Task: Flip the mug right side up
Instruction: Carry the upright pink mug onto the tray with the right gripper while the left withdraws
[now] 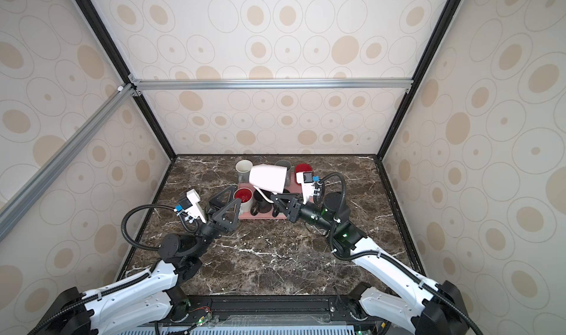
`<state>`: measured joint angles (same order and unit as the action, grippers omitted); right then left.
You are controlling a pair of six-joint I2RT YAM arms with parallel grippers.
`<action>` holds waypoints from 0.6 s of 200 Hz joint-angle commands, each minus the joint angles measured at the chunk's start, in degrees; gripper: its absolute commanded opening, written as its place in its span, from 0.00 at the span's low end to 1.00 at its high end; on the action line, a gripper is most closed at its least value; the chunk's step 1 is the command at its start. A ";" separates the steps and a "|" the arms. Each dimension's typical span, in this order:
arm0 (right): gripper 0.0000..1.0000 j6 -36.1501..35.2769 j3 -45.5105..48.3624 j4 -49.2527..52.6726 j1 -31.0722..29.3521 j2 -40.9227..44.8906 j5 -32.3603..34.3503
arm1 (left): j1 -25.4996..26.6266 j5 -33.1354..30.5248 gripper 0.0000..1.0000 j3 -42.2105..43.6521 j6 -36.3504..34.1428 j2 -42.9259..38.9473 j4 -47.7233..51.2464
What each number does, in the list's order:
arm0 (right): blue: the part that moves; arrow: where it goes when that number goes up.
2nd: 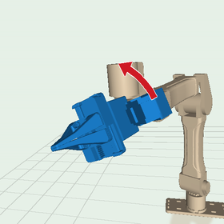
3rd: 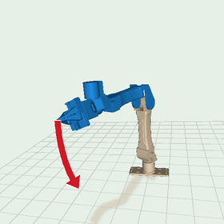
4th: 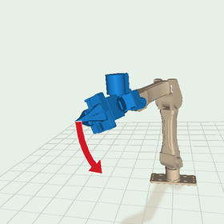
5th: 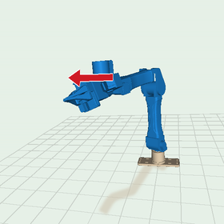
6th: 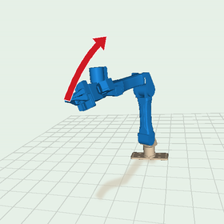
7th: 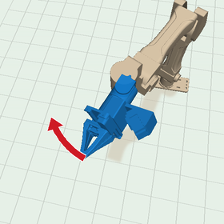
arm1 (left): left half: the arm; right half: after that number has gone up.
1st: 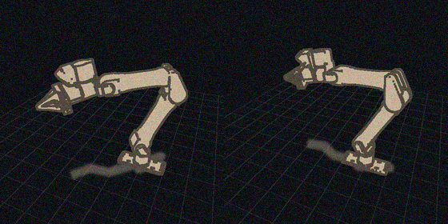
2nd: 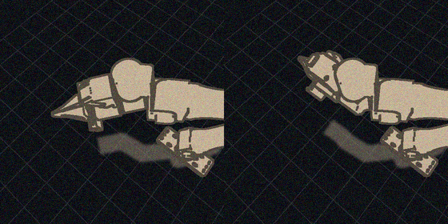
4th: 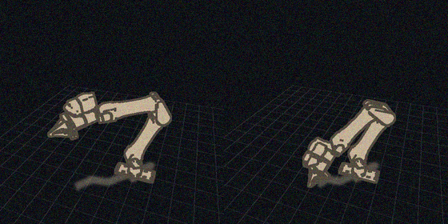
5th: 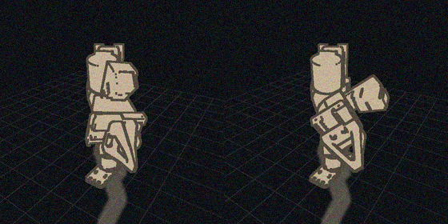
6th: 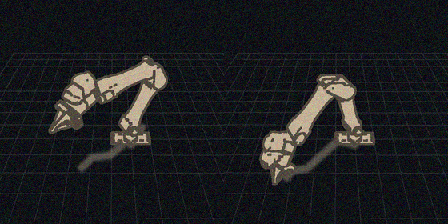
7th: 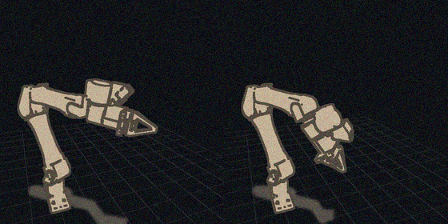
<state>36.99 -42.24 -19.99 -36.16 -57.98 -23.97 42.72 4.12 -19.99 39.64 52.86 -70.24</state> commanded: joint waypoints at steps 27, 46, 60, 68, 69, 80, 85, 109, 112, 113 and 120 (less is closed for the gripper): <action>0.00 -16.18 -13.64 42.17 1.05 -1.52 19.18 | -0.39 -4.51 0.99 2.49 -4.10 -5.96 10.34; 0.00 -18.92 -18.22 51.65 1.78 -5.70 24.47 | -0.36 -5.56 0.99 3.45 -4.81 -7.52 13.23; 0.00 -20.71 -20.24 54.98 2.28 -8.24 27.59 | -0.44 -6.52 0.99 4.50 -4.82 -8.65 14.47; 0.00 -21.44 -21.25 56.39 2.58 -9.64 28.97 | -0.42 -6.91 0.99 5.08 -4.83 -9.22 14.97; 0.00 -21.53 -21.37 56.56 2.72 -9.85 29.10 | -0.39 -6.97 0.99 5.15 -4.83 -9.33 15.10; 0.00 -22.68 -22.61 57.93 3.42 -11.97 30.97 | -0.40 -7.59 0.99 5.97 -5.03 -10.23 15.43; 0.00 -23.17 -23.14 58.64 3.68 -13.05 32.07 | -0.43 -7.77 0.99 6.28 -5.13 -10.67 15.56; 0.00 -25.53 -26.32 61.48 4.91 -18.92 36.49 | -0.38 -8.91 0.99 6.89 -5.92 -12.48 17.03; 0.00 -25.75 -26.72 61.76 5.14 -19.65 36.50 | -0.40 -9.09 0.99 6.94 -6.01 -12.63 17.26; 0.00 -25.88 -26.87 61.84 5.14 -19.95 36.56 | -0.34 -9.11 0.99 6.96 -6.04 -12.71 17.29; 0.00 -26.28 -27.84 62.12 5.56 -21.70 36.85 | -0.38 -9.21 0.99 6.98 -6.30 -12.99 17.62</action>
<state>14.94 -65.23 39.77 -31.77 -76.27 7.33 42.72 -3.22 -12.73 35.48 41.60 -54.04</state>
